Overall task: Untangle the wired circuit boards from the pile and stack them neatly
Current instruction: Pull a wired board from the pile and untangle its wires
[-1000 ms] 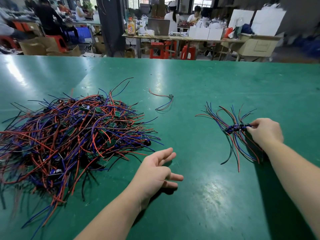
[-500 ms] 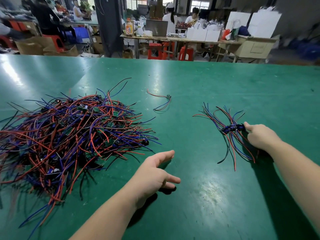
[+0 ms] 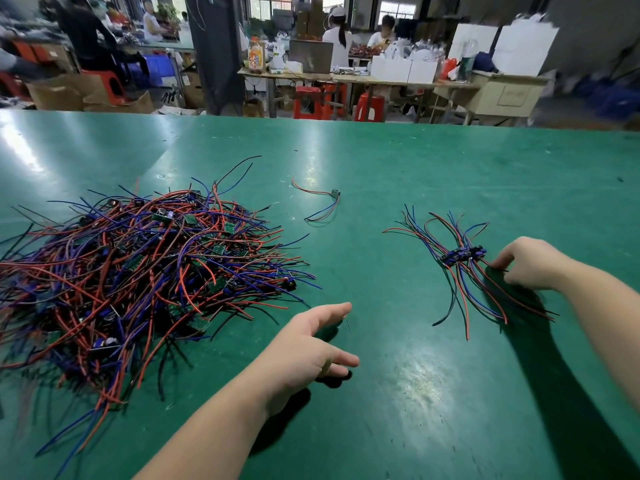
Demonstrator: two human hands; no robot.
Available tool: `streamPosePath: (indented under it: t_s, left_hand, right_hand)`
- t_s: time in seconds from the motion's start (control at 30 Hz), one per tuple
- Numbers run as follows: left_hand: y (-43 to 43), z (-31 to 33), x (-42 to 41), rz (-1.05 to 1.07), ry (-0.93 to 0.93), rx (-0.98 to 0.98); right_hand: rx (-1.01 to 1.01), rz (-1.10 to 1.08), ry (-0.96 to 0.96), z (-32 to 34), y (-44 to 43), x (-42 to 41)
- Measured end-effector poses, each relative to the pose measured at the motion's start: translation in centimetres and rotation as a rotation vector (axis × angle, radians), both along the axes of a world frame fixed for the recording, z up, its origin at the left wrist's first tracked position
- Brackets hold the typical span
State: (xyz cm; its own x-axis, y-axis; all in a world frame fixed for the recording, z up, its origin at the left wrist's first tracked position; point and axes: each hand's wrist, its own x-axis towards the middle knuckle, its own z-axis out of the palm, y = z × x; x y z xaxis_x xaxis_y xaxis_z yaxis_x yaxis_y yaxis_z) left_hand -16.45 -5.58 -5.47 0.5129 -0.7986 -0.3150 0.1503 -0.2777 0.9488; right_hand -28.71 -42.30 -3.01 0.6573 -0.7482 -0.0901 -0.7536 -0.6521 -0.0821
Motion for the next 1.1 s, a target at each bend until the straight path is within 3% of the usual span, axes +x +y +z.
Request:
streamPosePath:
  t_s: [0.3,0.5,0.53,0.6,0.67,0.73,0.9,1.1]
  left_hand:
    - [0.0,-0.6,0.3,-0.029,-0.027,0.055]
    - [-0.1,-0.7,0.3,0.003,-0.104,0.022]
    - [-0.2,-0.7,0.3,0.044,-0.160,-0.012]
    - [0.0,-0.6,0.8,0.116,-0.457,-0.069]
    - [0.4,-0.7,1.8,0.155,-0.858,-0.012]
    - [0.9,-1.1,3.1,0.242,-1.062,0.122]
    - [1.4,-1.5,4.6,0.394,-1.090,0.301]
    - [1.3,-1.9,4.4,0.413,-1.195,0.360]
  right_hand:
    - [-0.014,0.080,0.072,-0.4,0.1,-1.1]
    - [-0.135,0.024,-0.020,-1.1,0.8,-1.2]
    - [-0.146,0.018,-0.023,-1.2,1.2,-1.0]
    - [-0.148,0.004,0.010,-1.4,2.3,-0.4]
    - [-0.137,0.009,0.075,-1.8,3.6,0.3]
    - [-0.094,0.012,0.104,-2.3,4.7,0.8]
    - [0.055,-0.023,0.131,-3.1,6.4,1.4]
    - [0.040,-0.021,0.186,-3.7,6.5,0.6]
